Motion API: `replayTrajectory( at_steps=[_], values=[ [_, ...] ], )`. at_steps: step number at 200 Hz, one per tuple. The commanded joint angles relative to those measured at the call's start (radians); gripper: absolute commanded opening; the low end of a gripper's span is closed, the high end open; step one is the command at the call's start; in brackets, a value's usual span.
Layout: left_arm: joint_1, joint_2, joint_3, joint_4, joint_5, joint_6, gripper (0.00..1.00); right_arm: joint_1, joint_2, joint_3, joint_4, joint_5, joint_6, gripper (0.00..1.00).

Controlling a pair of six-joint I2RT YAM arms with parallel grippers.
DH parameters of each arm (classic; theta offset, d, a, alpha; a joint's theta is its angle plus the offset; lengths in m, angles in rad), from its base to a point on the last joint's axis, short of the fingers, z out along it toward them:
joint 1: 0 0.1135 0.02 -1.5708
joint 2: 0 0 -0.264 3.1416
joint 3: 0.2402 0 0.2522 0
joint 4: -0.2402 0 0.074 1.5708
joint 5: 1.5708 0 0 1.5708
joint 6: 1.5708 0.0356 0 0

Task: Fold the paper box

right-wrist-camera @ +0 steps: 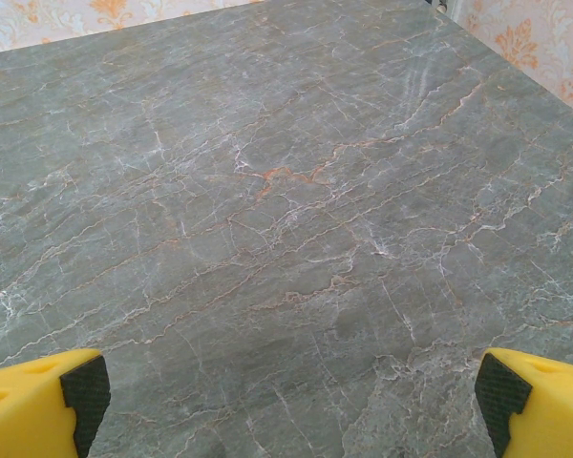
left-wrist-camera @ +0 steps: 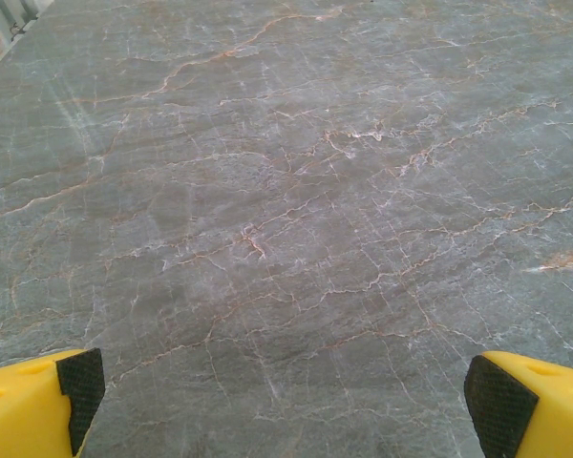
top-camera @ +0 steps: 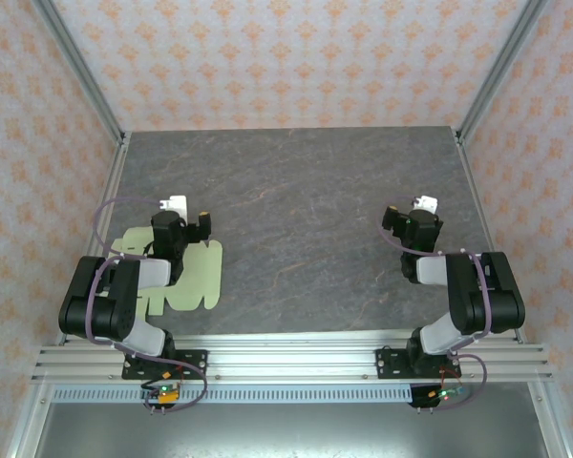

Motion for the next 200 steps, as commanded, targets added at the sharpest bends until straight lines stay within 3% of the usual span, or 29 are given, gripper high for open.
replayTrajectory(
  at_steps=[1,89,104,125,172,180,190,195,200],
  values=[
    [-0.006,-0.005,0.022,0.026,-0.027,-0.006,1.0,0.001,-0.007,0.018,0.001,-0.007,-0.009,0.99],
    [-0.007,-0.007,0.028,0.015,-0.045,-0.01,1.0,0.001,-0.009,0.015,0.0,-0.008,-0.008,0.99],
    [-0.033,-0.041,0.048,-0.037,-0.118,-0.007,1.0,0.001,-0.013,0.013,0.009,-0.004,-0.008,0.99],
    [-0.096,-0.184,0.126,-0.307,-0.302,-0.046,1.0,0.002,-0.093,0.073,-0.154,-0.008,-0.011,0.99],
    [-0.107,-0.474,0.292,-0.817,-0.397,-0.364,1.0,0.003,-0.334,0.107,-0.337,-0.041,0.018,0.99],
    [-0.105,-0.505,0.328,-0.959,-0.492,-0.527,1.0,0.002,-0.366,0.133,-0.388,-0.036,0.038,0.99],
    [-0.09,-0.529,0.387,-1.208,-0.614,-0.839,1.0,0.001,-0.389,0.193,-0.493,0.002,0.097,0.99],
    [-0.065,-0.537,0.406,-1.276,-0.603,-0.911,1.0,0.001,-0.391,0.229,-0.561,0.036,0.147,0.99],
    [-0.027,-0.547,0.413,-1.289,-0.528,-0.9,1.0,0.001,-0.387,0.276,-0.634,0.071,0.199,0.99]
  ],
)
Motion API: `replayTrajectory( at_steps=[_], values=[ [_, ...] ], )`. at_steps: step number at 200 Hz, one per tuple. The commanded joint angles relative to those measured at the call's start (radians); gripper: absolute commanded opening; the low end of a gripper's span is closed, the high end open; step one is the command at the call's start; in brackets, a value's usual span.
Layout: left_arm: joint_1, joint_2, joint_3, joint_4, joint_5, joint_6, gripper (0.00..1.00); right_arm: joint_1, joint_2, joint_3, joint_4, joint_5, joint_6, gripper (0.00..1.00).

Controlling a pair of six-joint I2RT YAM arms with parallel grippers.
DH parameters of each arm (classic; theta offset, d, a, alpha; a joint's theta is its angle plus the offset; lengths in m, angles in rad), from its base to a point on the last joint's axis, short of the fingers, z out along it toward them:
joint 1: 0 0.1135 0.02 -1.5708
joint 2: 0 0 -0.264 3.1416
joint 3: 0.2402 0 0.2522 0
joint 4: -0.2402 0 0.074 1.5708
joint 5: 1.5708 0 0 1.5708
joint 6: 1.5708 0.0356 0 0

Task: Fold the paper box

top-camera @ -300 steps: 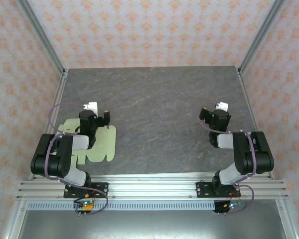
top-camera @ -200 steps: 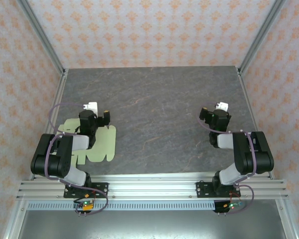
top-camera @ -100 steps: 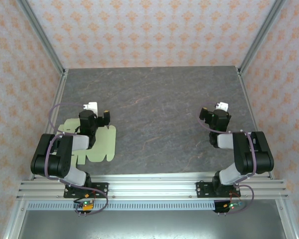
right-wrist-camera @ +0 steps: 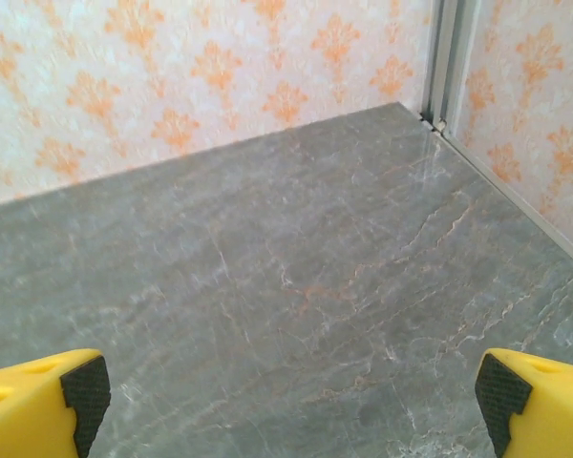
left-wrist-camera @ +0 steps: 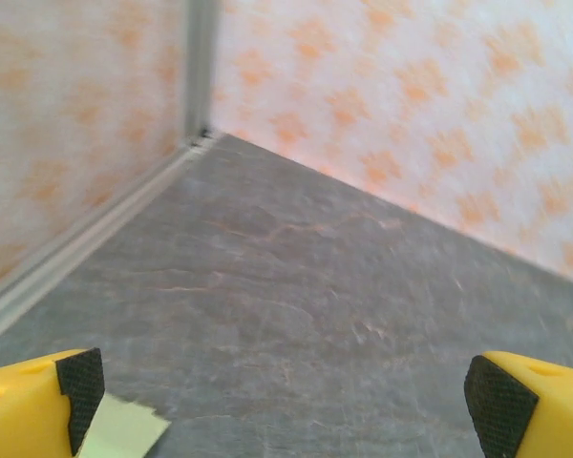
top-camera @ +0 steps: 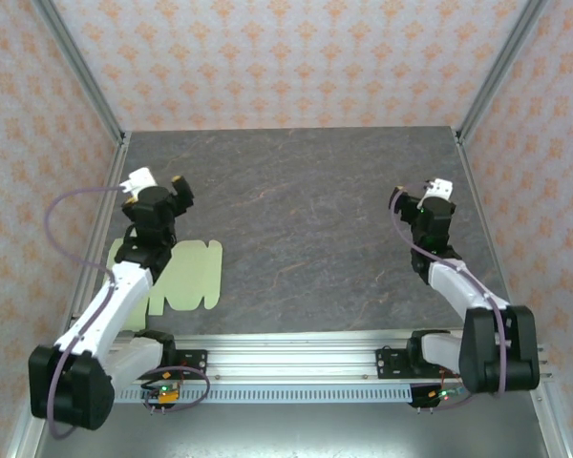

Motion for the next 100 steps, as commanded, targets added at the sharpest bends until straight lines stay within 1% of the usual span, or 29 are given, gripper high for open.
replayTrajectory(
  at_steps=[1,4,10,16,27,41,54,68,79,90,100],
  values=[
    [0.085,-0.044,0.07,-0.502,-0.107,-0.431,1.0,0.001,-0.026,0.153,-0.284,0.101,0.168,0.99],
    [0.106,-0.048,0.072,-0.495,-0.047,-0.406,1.0,0.001,-0.021,0.169,-0.35,0.117,0.196,0.99],
    [0.14,-0.052,0.076,-0.484,0.058,-0.368,1.0,0.002,-0.011,0.223,-0.412,0.143,0.248,0.99],
    [0.157,-0.049,0.089,-0.503,0.12,-0.35,1.0,0.002,-0.002,0.257,-0.468,0.146,0.28,0.99],
    [0.158,-0.016,0.138,-0.593,0.146,-0.335,1.0,0.001,0.01,0.285,-0.493,0.074,0.292,0.99],
    [0.174,0.045,0.175,-0.661,0.178,-0.313,1.0,0.001,0.013,0.282,-0.444,-0.031,0.358,0.99],
    [0.235,0.104,0.171,-0.697,0.257,-0.334,1.0,0.002,0.013,0.27,-0.404,-0.16,0.407,0.99],
    [0.338,0.166,0.139,-0.701,0.413,-0.377,1.0,0.003,0.064,0.257,-0.334,-0.294,0.445,0.99],
    [0.396,0.209,0.108,-0.699,0.485,-0.408,1.0,0.011,0.093,0.262,-0.317,-0.338,0.463,0.99],
    [0.429,0.239,0.076,-0.705,0.486,-0.446,1.0,0.027,0.115,0.271,-0.325,-0.348,0.452,0.99],
    [0.436,0.249,0.034,-0.686,0.486,-0.484,1.0,0.046,0.126,0.275,-0.337,-0.344,0.427,0.99]
  ],
)
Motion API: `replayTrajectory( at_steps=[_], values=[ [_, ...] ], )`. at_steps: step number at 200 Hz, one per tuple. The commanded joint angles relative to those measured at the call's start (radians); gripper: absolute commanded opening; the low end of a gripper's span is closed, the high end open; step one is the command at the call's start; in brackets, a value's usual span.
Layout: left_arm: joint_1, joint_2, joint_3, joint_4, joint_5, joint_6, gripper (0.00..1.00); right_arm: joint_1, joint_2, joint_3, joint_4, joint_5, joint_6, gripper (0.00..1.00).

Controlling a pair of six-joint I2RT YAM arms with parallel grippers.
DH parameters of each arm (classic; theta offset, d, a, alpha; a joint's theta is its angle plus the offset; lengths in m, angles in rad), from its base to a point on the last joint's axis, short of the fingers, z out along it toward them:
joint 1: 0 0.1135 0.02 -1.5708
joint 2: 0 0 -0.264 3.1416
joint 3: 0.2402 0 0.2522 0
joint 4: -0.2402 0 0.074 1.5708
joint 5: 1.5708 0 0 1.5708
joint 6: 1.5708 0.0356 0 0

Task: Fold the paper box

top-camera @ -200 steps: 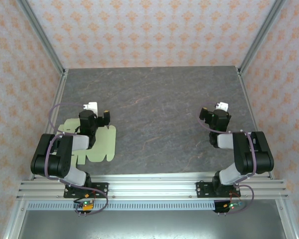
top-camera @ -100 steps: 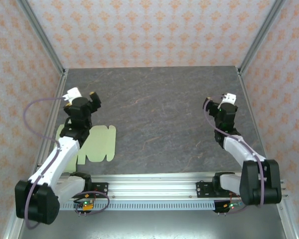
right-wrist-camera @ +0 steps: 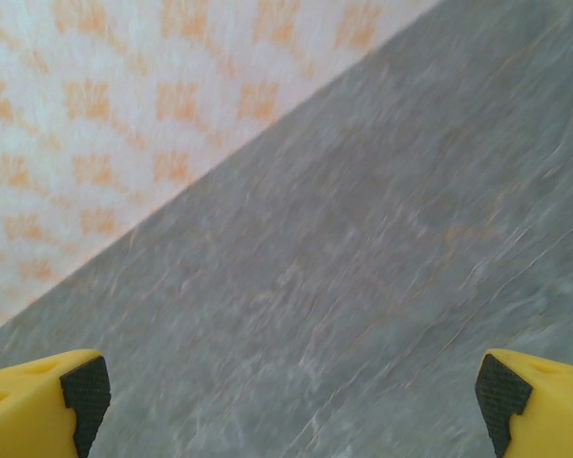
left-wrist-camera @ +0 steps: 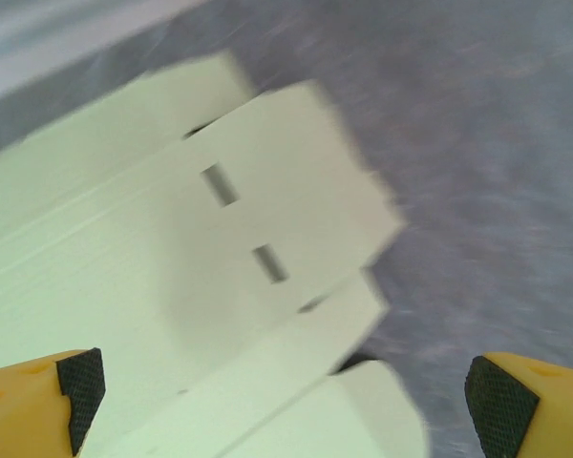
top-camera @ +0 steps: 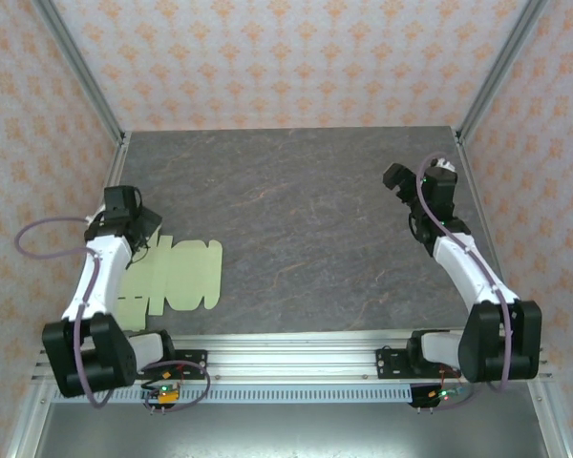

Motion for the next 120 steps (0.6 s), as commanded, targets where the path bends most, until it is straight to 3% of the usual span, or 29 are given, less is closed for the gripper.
replayTrajectory(
  at_steps=[1,23,63,120],
  values=[
    [0.035,0.025,-0.08,-0.083,0.115,-0.117,1.0,0.035,0.025,0.0,-0.003,-0.111,0.026,0.99],
    [0.033,0.007,-0.191,0.069,0.206,-0.212,1.0,0.071,0.021,0.013,-0.058,-0.073,-0.016,0.99],
    [-0.03,0.015,-0.3,0.318,0.222,-0.283,1.0,0.087,-0.009,-0.008,-0.061,-0.034,0.006,0.99],
    [-0.418,0.093,-0.267,0.477,0.178,-0.442,1.0,0.087,-0.01,-0.025,-0.028,-0.028,0.09,0.99]
  ],
)
